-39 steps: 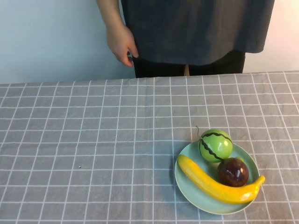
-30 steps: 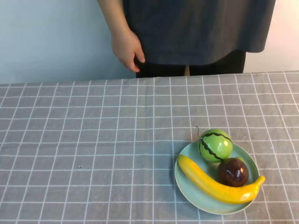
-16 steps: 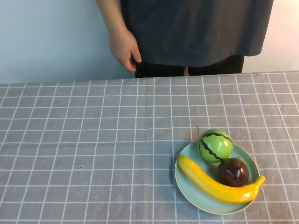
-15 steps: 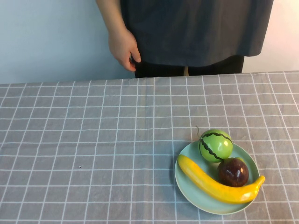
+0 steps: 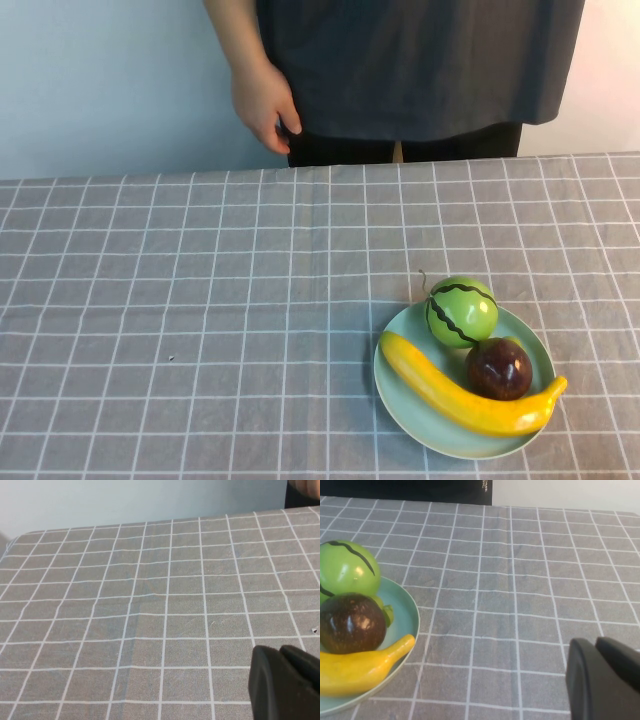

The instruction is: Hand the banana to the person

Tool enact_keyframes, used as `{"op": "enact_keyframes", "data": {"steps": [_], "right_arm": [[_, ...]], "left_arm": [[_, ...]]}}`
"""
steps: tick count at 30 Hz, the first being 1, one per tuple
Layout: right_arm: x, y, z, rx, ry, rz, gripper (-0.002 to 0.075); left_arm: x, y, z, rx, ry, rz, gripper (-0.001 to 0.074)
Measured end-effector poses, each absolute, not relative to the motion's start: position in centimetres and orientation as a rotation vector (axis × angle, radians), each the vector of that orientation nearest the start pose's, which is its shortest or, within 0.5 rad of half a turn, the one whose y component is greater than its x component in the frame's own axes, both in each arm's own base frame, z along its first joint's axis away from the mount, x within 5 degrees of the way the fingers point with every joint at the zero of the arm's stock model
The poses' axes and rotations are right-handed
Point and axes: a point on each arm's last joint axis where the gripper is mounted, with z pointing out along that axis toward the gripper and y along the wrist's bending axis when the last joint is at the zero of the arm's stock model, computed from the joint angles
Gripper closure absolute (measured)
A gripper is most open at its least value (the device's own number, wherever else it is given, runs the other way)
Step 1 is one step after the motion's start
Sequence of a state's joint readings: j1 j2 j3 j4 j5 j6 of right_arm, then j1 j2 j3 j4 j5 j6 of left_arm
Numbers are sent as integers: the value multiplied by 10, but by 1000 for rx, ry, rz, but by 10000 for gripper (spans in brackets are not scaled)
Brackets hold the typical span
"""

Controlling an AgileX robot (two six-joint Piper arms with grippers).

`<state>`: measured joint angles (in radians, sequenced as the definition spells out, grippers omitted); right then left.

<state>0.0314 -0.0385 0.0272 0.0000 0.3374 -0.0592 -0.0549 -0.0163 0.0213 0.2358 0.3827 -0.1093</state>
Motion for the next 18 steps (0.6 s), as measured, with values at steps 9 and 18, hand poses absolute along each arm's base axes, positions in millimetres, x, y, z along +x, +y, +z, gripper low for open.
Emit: {"op": "enact_keyframes", "data": {"steps": [9,18], "right_arm": [[53,4,183,3,1733,92,732],[54,7,198,363,1538,506,732]], "left_arm": [[52,5,173,93,1860,119,739],[52,5,173,93,1860,119,739]]}}
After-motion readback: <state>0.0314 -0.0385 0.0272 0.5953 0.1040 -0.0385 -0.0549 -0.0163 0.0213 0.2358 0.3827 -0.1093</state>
